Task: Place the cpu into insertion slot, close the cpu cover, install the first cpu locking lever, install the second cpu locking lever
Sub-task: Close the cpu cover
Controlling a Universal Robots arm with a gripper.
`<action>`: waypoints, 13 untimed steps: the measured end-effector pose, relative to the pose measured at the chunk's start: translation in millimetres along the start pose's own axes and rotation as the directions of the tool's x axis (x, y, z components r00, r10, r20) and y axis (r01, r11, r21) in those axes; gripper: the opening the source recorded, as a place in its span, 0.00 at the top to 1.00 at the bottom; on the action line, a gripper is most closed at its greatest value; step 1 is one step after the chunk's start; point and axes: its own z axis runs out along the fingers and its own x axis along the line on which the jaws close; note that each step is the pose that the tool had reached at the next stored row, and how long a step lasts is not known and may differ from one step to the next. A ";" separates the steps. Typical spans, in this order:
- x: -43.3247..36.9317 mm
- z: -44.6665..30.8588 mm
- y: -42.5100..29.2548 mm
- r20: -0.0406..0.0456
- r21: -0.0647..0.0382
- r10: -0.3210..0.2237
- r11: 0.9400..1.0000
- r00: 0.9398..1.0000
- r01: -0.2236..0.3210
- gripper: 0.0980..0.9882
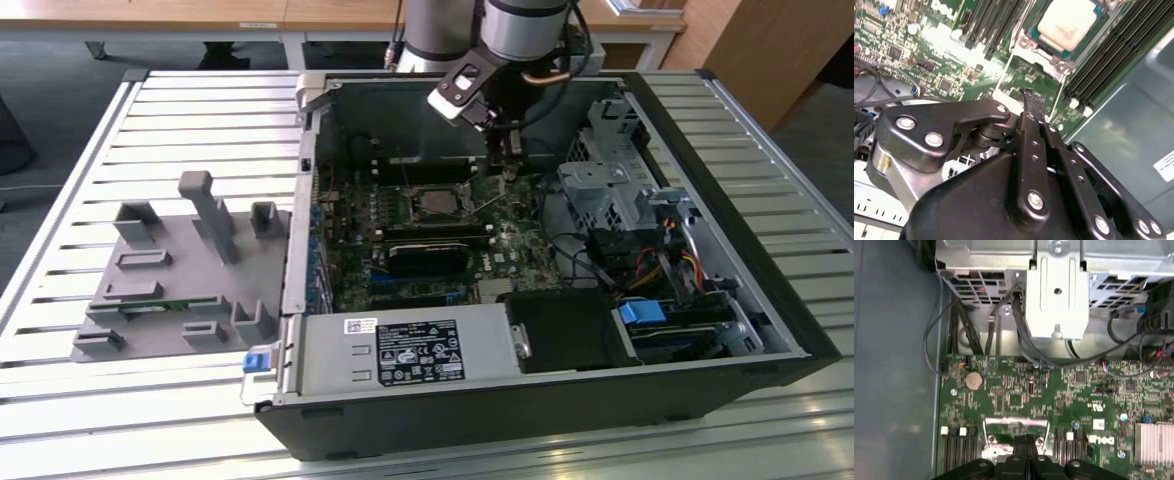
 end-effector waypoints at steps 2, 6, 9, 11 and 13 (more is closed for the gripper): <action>0.1 0.8 2.2 0.000 0.000 0.000 1.000 1.000 0.000 0.99; 1.0 2.5 5.4 0.002 0.002 0.000 1.000 1.000 0.000 0.99; 2.3 3.9 7.9 0.002 0.003 0.000 1.000 1.000 0.000 0.99; 3.4 5.1 10.1 0.001 0.003 0.000 1.000 1.000 0.000 0.99; 5.0 6.2 13.3 0.001 0.003 0.000 1.000 1.000 0.000 0.99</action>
